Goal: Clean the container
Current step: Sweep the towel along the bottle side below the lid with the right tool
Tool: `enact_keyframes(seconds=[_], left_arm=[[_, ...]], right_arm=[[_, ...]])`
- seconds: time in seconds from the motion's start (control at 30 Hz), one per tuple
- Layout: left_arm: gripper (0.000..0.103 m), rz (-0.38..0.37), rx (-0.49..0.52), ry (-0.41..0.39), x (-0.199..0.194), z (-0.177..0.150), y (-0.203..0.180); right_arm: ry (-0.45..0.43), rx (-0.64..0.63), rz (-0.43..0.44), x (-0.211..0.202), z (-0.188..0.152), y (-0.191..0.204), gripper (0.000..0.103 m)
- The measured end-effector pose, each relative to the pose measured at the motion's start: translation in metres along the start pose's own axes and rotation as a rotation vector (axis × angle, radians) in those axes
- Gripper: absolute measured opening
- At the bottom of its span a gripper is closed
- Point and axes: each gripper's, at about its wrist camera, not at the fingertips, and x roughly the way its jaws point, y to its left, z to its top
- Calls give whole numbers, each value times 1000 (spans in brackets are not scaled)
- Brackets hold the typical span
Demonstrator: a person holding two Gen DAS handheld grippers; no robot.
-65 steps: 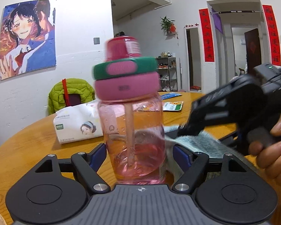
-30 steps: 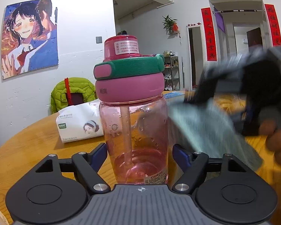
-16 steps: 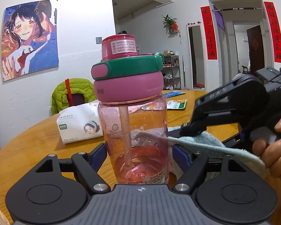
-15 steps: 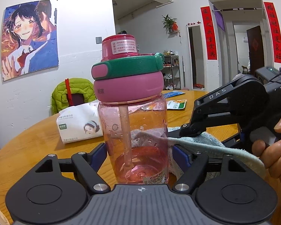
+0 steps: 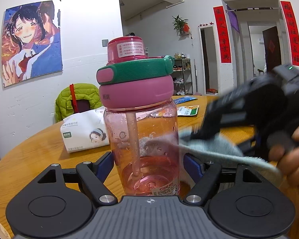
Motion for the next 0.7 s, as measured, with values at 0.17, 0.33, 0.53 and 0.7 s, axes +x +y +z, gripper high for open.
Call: enact_keyframes(seconds=[0.17,0.33,0.53,0.7], left_arm=[[76,4,-7,4,0,0,-1],[86,70,-24,18,-7,1,-10],[84,63,15,23,-11,0,-23],[82,40,5,11,-5,0,-9]], right_arm=[[-5,-54,-48,0,-2,2,30],[-133,-112,8,-12,-2,9,30],[-184,-74,96,-16,4,4,31],[-98,-134,69,-12,-4,19,31]])
